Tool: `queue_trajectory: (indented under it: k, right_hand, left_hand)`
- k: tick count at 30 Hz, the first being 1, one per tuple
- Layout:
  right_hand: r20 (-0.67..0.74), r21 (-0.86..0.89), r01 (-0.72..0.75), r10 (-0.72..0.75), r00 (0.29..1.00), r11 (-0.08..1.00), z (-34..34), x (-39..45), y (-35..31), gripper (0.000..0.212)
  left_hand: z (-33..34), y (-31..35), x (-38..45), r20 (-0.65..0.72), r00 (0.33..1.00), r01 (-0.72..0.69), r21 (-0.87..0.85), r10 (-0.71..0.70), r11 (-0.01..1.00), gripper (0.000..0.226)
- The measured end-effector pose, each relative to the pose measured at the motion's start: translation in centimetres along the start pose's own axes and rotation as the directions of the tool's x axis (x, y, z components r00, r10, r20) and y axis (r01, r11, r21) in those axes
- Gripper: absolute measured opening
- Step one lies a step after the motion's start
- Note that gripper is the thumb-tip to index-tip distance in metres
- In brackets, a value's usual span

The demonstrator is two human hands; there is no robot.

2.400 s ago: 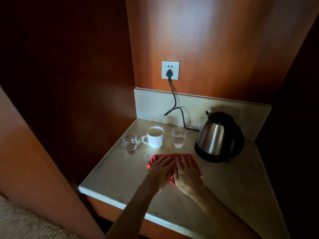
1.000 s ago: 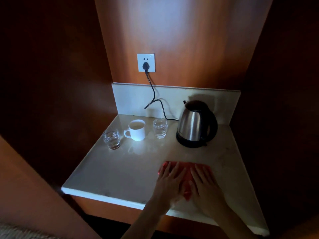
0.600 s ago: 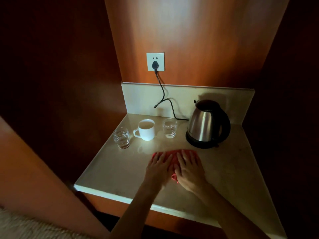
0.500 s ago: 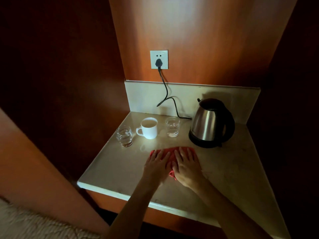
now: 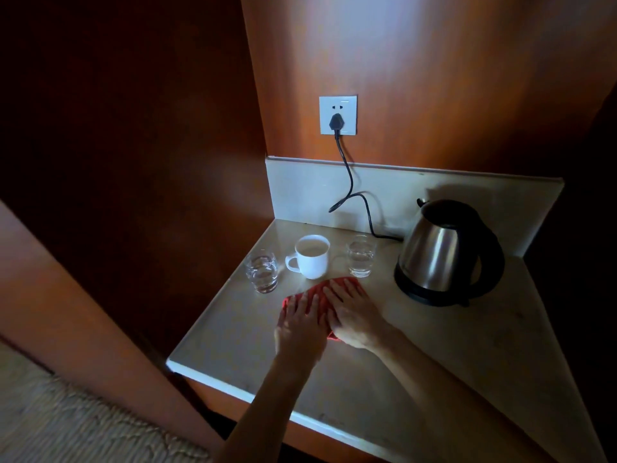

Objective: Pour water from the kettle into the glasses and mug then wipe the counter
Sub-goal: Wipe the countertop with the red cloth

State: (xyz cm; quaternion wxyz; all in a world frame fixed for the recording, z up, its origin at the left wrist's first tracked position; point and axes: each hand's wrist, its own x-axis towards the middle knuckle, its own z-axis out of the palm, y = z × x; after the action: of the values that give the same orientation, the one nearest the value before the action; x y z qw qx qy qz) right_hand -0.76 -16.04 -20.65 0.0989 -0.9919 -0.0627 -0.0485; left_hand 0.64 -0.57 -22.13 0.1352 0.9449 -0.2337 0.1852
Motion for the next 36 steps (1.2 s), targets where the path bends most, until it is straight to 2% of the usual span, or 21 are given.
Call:
queue_trajectory:
  k: [3,9,17,20,25,30,32,34,36]
  right_hand:
    - [-0.02,-0.018,0.098,-0.098,0.995,0.995,-0.2,1.2,1.2,0.058]
    - [-0.059,0.093,0.186,-0.181,0.982,0.978,-1.7,2.5,1.8,0.057]
    - [-0.039,0.151,0.121,-0.117,0.992,0.981,-2.4,4.1,1.3,0.035]
    - [-0.046,0.184,0.11,-0.103,0.994,0.977,-2.4,4.3,1.3,0.032]
    - [-0.052,0.235,0.086,-0.076,0.996,0.968,-2.0,4.6,1.5,0.033]
    - [-0.094,0.219,0.11,-0.092,0.991,0.969,-2.0,3.9,1.0,0.028]
    - [-0.144,0.208,0.142,-0.113,0.983,0.968,-1.9,3.1,0.6,0.03]
    - [-0.188,0.161,0.176,-0.144,0.972,0.971,-1.5,2.0,0.3,0.033]
    - [-0.166,0.104,0.16,-0.141,0.976,0.982,-0.9,1.1,0.1,0.041]
  left_hand:
    - [-0.2,0.5,0.4,-0.03,0.999,0.031,0.023,-0.03,0.999,0.044]
    - [0.8,0.5,0.8,0.016,0.994,0.108,0.024,-0.108,0.994,0.052]
    - [1.6,0.1,0.8,-0.005,0.991,0.133,-0.032,-0.134,0.991,0.048]
    - [1.6,0.4,0.8,-0.042,0.993,0.108,-0.06,-0.111,0.992,0.047]
    - [1.4,0.4,0.8,0.008,0.989,0.148,-0.061,-0.148,0.987,0.046]
    - [2.4,-0.7,0.8,0.115,0.99,0.088,-0.028,-0.084,0.996,0.049]
    - [2.3,-1.1,0.8,0.106,0.992,0.078,-0.046,-0.073,0.996,0.05]
    - [2.2,-1.5,0.8,0.094,0.995,0.034,-0.032,-0.031,0.999,0.048]
    - [2.3,-2.0,0.7,0.136,0.99,-0.03,0.019,0.028,0.999,0.047]
